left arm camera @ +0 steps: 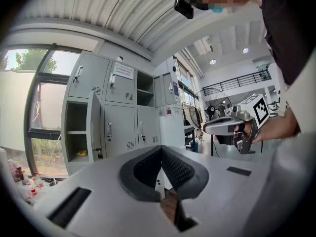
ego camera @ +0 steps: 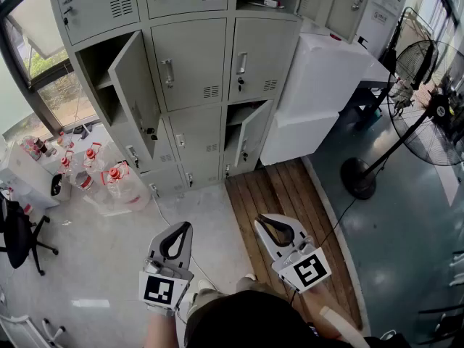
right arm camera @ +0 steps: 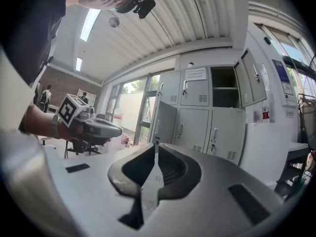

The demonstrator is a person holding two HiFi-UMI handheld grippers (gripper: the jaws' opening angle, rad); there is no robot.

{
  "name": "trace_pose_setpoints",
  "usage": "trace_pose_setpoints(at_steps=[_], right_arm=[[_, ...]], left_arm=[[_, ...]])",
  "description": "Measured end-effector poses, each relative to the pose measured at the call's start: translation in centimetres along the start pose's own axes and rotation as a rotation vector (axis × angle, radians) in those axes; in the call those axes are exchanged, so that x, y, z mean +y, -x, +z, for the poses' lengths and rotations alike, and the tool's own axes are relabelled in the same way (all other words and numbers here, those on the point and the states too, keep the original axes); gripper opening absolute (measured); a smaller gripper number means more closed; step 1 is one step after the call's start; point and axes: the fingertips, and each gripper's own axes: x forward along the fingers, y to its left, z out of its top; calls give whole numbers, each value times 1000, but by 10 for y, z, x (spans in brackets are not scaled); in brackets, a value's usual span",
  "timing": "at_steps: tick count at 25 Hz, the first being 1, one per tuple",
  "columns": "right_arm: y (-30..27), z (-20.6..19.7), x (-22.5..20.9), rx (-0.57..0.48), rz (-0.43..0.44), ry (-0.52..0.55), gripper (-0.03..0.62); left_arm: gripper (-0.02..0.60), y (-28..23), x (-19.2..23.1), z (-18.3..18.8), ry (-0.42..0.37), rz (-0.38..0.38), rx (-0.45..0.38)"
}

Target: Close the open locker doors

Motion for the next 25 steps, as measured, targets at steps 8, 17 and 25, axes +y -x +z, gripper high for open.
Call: trace_pose_setpoints(at_steps=[8, 17, 25], right_arm=[[-39, 2, 18, -2, -20, -30, 20], [-68, 1, 28, -7, -105, -91, 21], [-86, -11, -1, 3, -127, -131, 21]], left_arm=[[8, 13, 46, -9, 7, -4, 7], [8, 15, 85, -27, 25, -65, 10], [8, -18, 96, -30, 31, -85, 17]])
